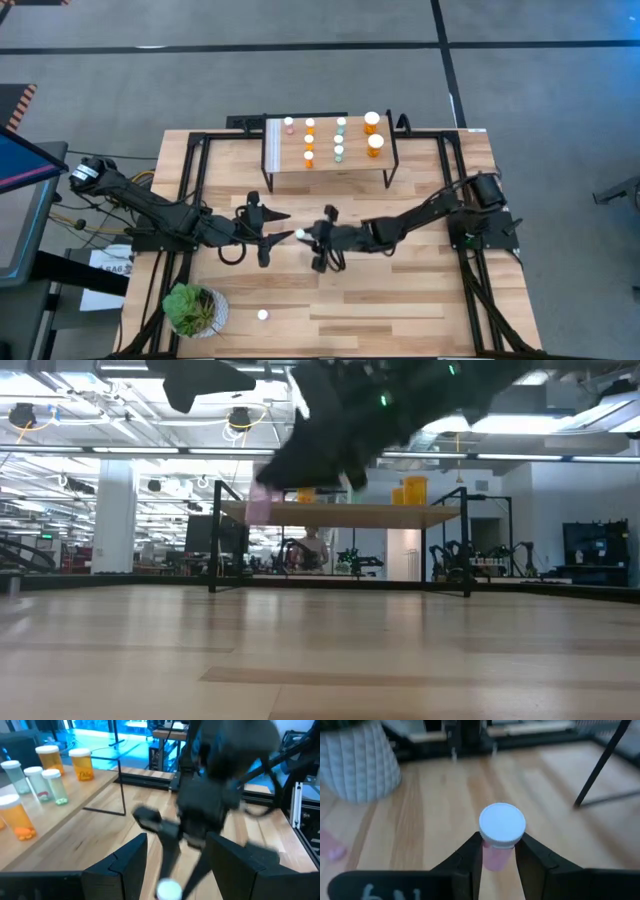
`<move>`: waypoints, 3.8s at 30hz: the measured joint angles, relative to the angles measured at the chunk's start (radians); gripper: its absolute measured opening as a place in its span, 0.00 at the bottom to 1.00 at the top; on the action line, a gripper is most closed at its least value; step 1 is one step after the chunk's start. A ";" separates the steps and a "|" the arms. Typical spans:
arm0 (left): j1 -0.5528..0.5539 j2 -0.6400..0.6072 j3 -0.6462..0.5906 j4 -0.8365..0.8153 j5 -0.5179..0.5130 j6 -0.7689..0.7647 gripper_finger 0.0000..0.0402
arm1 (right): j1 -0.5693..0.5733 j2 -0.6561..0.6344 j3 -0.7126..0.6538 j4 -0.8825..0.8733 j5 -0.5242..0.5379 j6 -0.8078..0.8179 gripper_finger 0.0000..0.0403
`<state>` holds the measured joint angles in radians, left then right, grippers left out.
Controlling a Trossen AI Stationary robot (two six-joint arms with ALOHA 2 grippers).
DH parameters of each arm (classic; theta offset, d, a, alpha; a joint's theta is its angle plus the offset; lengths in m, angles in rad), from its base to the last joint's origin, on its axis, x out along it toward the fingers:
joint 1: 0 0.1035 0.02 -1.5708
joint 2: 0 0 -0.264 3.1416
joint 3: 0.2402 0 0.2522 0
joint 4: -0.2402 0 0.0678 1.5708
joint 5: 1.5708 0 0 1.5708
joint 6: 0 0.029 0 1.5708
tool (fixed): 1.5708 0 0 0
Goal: Pick and place medicine bottles onto shelf by color
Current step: Put the top small pink pill bottle on the shelf aligned with the other small pink pill bottle
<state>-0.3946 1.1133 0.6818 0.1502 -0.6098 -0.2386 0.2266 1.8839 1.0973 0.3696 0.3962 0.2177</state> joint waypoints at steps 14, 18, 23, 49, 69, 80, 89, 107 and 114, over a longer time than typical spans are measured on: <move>-0.006 -0.022 0.006 0.030 -0.006 0.024 0.47 | -0.051 -0.188 0.012 -0.047 0.001 -0.080 0.29; -0.005 -0.019 0.006 -0.003 -0.023 0.017 0.47 | -0.054 -0.225 0.012 -0.043 0.002 -0.081 0.29; -0.005 0.021 0.006 -0.025 -0.047 0.013 0.51 | -0.053 -0.249 0.012 -0.046 0.002 -0.086 0.29; 0.051 0.105 0.007 0.113 -0.127 0.101 0.58 | -0.059 -0.243 0.012 -0.023 0.002 -0.085 0.29; 0.061 0.127 0.005 0.139 -0.127 0.101 0.34 | -0.059 -0.242 0.012 -0.035 0.002 -0.077 0.29; 0.061 0.127 0.005 0.138 -0.110 0.100 0.22 | -0.059 -0.242 0.012 -0.036 0.001 -0.076 0.29; 0.061 0.127 0.005 0.139 -0.110 0.100 0.21 | -0.059 -0.242 0.012 -0.036 -0.001 -0.077 0.36; 0.070 0.127 0.005 0.139 -0.488 0.093 0.21 | -0.023 -0.261 0.011 -0.266 -0.002 0.011 0.62; 0.194 0.131 0.003 0.130 -0.555 -0.015 0.21 | -0.001 -0.261 0.011 -0.268 0.002 0.017 0.62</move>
<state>-0.2009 1.2446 0.6846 0.2805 -1.1650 -0.2537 0.2259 1.6230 1.1088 0.1013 0.3982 0.2352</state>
